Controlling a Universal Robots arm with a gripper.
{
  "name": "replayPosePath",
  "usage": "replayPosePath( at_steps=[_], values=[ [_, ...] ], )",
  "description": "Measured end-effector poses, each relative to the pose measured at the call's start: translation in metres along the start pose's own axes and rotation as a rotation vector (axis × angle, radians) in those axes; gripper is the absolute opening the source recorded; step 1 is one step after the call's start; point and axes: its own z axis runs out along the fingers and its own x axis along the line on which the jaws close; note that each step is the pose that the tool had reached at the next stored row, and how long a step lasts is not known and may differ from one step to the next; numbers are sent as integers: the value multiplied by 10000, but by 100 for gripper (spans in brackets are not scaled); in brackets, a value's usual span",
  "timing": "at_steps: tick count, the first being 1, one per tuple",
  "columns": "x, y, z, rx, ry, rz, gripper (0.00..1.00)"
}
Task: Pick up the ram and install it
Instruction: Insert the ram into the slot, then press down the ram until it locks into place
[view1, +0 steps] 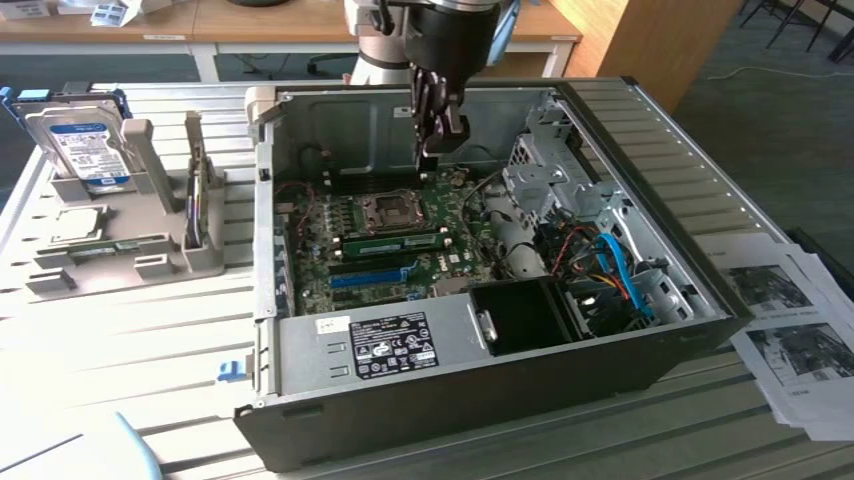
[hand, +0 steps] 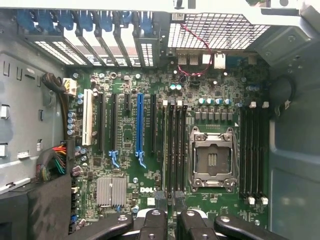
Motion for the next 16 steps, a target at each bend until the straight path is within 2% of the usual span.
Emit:
replayPosePath(
  at_steps=[16],
  values=[
    [0, 1, -19, -1, 4, 0, 18]
  ],
)
